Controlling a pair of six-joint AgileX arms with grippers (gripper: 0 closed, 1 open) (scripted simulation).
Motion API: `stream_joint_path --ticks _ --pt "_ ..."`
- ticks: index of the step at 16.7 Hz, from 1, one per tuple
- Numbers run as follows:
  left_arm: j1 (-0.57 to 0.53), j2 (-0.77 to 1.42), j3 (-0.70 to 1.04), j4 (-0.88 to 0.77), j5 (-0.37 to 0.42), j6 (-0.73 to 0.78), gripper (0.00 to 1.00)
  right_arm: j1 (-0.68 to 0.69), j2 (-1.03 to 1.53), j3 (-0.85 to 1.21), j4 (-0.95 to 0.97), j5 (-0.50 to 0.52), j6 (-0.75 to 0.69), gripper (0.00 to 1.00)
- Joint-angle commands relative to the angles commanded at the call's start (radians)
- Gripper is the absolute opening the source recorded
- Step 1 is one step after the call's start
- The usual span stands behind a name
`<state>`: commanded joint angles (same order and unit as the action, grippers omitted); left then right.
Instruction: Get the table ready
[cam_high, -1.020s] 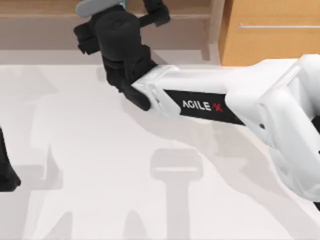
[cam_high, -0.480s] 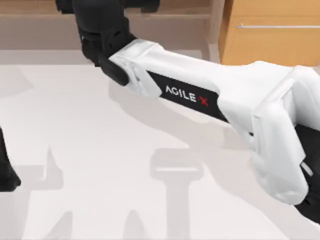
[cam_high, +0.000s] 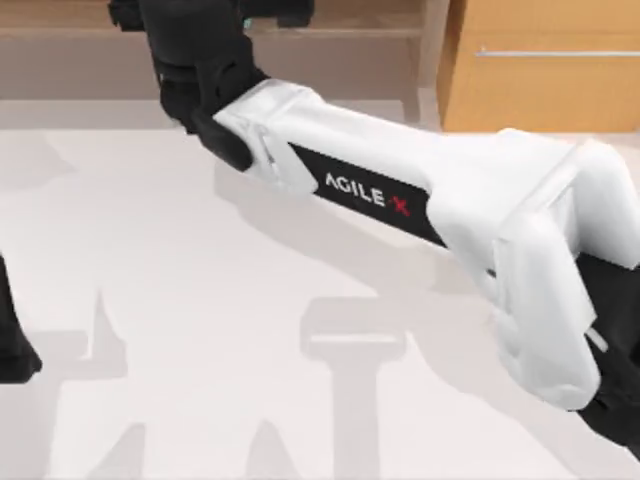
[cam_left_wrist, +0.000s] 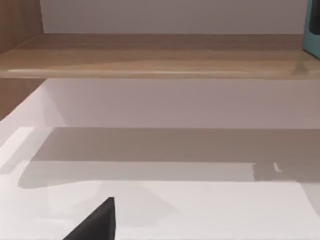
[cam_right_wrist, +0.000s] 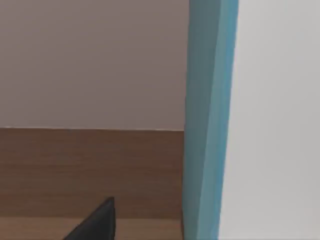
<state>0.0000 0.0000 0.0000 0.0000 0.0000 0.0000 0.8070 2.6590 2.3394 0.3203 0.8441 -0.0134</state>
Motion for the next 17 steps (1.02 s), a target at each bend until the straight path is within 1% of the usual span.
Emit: stream_joint_path --ticks 4,8,17 --pt "0.0 0.0 0.0 0.0 0.0 0.0 1.0 -0.012 0.053 0.116 -0.047 -0.011 -0.002 1.0" --pt "0.0 0.0 0.0 0.0 0.0 0.0 1.0 -0.014 0.061 0.127 -0.057 -0.014 -0.002 1.0" --pt "0.0 0.0 0.0 0.0 0.0 0.0 1.0 -0.014 0.061 0.127 -0.057 -0.014 -0.002 0.32"
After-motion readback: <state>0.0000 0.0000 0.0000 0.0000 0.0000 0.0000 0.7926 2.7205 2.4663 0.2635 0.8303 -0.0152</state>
